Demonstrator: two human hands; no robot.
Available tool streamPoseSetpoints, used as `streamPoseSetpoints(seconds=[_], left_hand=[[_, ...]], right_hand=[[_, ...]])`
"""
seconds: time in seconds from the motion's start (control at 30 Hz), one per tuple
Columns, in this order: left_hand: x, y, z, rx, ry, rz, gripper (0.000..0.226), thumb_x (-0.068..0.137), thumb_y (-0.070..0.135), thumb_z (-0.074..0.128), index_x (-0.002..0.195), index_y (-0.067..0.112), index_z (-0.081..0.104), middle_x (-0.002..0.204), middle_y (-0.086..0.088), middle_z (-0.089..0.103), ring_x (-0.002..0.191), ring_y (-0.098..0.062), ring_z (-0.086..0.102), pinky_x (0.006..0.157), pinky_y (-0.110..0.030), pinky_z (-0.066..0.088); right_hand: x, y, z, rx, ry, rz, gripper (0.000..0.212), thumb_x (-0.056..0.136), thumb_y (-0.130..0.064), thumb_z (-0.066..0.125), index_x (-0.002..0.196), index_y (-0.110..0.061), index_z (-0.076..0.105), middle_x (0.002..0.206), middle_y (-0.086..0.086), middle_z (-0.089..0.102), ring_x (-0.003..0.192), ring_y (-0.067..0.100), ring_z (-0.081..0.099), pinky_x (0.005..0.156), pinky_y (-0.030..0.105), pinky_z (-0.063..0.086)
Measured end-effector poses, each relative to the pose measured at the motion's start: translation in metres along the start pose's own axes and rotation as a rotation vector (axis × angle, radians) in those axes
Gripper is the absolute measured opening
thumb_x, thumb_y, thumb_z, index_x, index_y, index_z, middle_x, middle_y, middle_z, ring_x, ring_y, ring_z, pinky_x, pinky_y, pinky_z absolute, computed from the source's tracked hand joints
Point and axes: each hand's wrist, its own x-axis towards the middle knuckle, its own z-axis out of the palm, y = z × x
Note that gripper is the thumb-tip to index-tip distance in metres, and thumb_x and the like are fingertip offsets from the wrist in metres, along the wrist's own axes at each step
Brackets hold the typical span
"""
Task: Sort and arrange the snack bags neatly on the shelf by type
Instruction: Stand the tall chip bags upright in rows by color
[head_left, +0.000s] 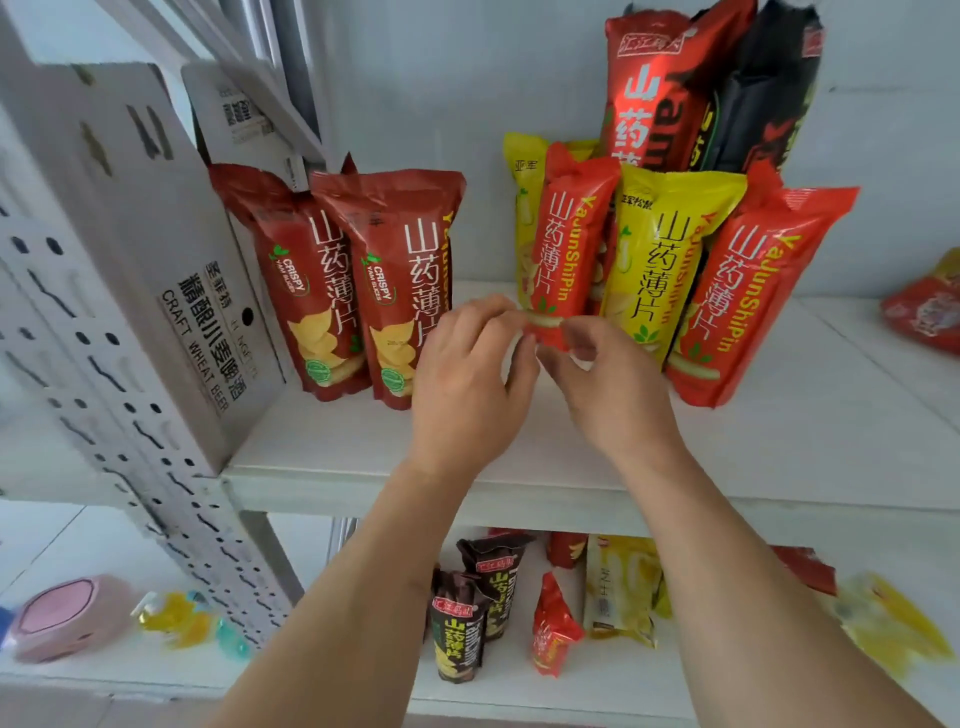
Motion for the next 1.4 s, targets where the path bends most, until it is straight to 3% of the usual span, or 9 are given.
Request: streamPoseSetpoints(seconds=[0.23, 0.43, 0.53, 0.7, 0.87, 1.07, 1.17, 1.23, 1.4], left_hand=[[0.023, 0.036, 0.059, -0.265, -0.207, -0.370, 0.041, 0.095, 0.039, 0.053, 0.123, 0.012, 0.063, 0.128, -0.003, 0.060, 0.119, -0.023, 0.055, 0.093, -0.039, 0.049], [0.038, 0.032, 0.099, -0.383, -0.092, -0.670, 0.057, 0.093, 0.047, 0.059, 0.137, 0.012, 0.050, 0.130, 0.002, 0.047, 0.128, -0.022, 0.046, 0.106, -0.044, 0.044], [0.042, 0.024, 0.112, -0.424, -0.052, -0.799, 0.082, 0.084, 0.070, 0.051, 0.145, 0.016, 0.041, 0.141, 0.003, 0.038, 0.137, -0.019, 0.037, 0.107, -0.051, 0.045], [0.048, 0.010, 0.134, -0.470, -0.117, -0.939, 0.110, 0.068, 0.095, 0.046, 0.153, 0.029, 0.027, 0.156, 0.003, 0.032, 0.142, -0.022, 0.040, 0.109, -0.053, 0.044], [0.053, 0.024, 0.134, -0.518, -0.157, -0.936, 0.059, 0.097, 0.063, 0.044, 0.144, 0.028, 0.041, 0.131, 0.005, 0.055, 0.121, -0.024, 0.058, 0.103, -0.047, 0.049], [0.047, 0.023, 0.138, -0.442, -0.127, -0.966, 0.099, 0.073, 0.091, 0.044, 0.145, 0.023, 0.042, 0.132, 0.009, 0.036, 0.123, -0.022, 0.054, 0.098, -0.052, 0.053], [0.049, 0.023, 0.132, -0.522, -0.111, -1.005, 0.071, 0.087, 0.067, 0.060, 0.132, 0.014, 0.045, 0.133, -0.001, 0.042, 0.105, -0.017, 0.064, 0.069, -0.029, 0.062], [0.049, 0.022, 0.131, -0.585, -0.119, -1.066, 0.053, 0.094, 0.046, 0.064, 0.128, 0.013, 0.040, 0.131, -0.008, 0.054, 0.092, -0.012, 0.065, 0.054, -0.018, 0.055], [0.045, 0.029, 0.122, -0.652, -0.084, -1.045, 0.080, 0.090, 0.035, 0.073, 0.152, 0.021, 0.024, 0.128, -0.002, 0.052, 0.101, -0.013, 0.065, 0.055, -0.019, 0.056]], right_hand=[[-0.002, 0.033, -0.055, 0.017, 0.174, 0.054, 0.024, 0.092, -0.036, 0.066, 0.111, -0.021, 0.068, 0.100, -0.010, 0.069, 0.090, 0.009, 0.065, 0.081, 0.029, 0.052], [-0.008, 0.066, -0.078, 0.065, 0.332, 0.192, 0.027, 0.087, -0.050, 0.067, 0.090, -0.026, 0.053, 0.082, -0.014, 0.064, 0.076, 0.013, 0.064, 0.066, 0.033, 0.051], [-0.005, 0.081, -0.081, 0.089, 0.417, 0.292, 0.045, 0.079, -0.057, 0.071, 0.096, -0.024, 0.046, 0.094, -0.008, 0.059, 0.082, 0.014, 0.061, 0.060, 0.026, 0.042], [0.006, 0.102, -0.074, 0.117, 0.417, 0.355, 0.096, 0.068, -0.062, 0.078, 0.140, -0.019, 0.033, 0.142, 0.003, 0.036, 0.132, 0.023, 0.040, 0.101, 0.044, 0.046], [0.017, 0.109, -0.070, 0.184, 0.289, 0.362, 0.106, 0.069, -0.061, 0.079, 0.149, -0.023, 0.022, 0.149, 0.003, 0.037, 0.132, 0.025, 0.045, 0.103, 0.051, 0.045], [0.019, 0.113, -0.067, 0.195, 0.264, 0.357, 0.084, 0.073, -0.059, 0.077, 0.137, -0.029, 0.031, 0.128, -0.005, 0.058, 0.108, 0.022, 0.063, 0.088, 0.045, 0.054], [0.014, 0.112, -0.068, 0.193, 0.240, 0.359, 0.072, 0.077, -0.057, 0.074, 0.130, -0.031, 0.033, 0.121, -0.007, 0.061, 0.100, 0.021, 0.066, 0.083, 0.040, 0.055], [0.011, 0.111, -0.067, 0.181, 0.219, 0.359, 0.069, 0.078, -0.056, 0.071, 0.129, -0.031, 0.033, 0.117, -0.008, 0.062, 0.096, 0.021, 0.067, 0.083, 0.041, 0.057], [0.010, 0.105, -0.068, 0.162, 0.242, 0.345, 0.080, 0.071, -0.061, 0.075, 0.132, -0.025, 0.036, 0.123, -0.001, 0.053, 0.103, 0.024, 0.062, 0.084, 0.049, 0.055]])
